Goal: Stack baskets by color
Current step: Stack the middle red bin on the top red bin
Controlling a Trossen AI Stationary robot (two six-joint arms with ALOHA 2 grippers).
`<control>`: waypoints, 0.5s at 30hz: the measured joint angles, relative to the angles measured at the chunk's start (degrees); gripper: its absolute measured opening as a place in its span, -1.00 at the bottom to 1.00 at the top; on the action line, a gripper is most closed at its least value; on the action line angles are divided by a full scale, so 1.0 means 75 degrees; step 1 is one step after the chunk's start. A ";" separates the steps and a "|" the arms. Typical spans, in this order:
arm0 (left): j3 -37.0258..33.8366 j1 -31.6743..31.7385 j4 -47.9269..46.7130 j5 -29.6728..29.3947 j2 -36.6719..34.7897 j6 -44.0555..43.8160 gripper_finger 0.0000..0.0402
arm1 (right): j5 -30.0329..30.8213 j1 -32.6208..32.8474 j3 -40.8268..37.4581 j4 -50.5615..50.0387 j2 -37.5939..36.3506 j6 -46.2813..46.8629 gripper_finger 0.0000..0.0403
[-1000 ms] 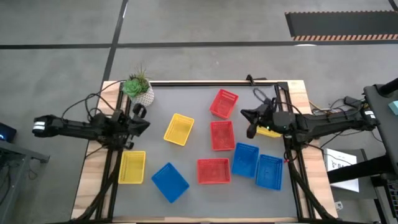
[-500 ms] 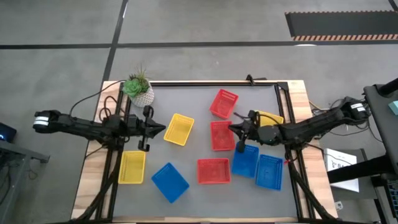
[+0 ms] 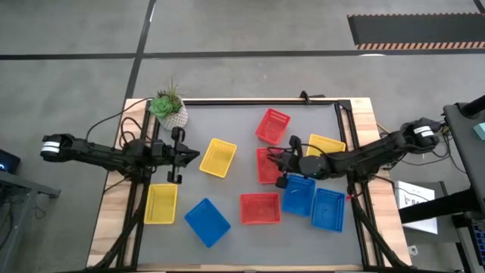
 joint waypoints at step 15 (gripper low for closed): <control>0.0019 0.0002 0.0367 0.0003 -0.0101 0.0013 -1.00 | -0.1614 0.0003 0.2115 -0.3462 0.0966 0.0377 -0.89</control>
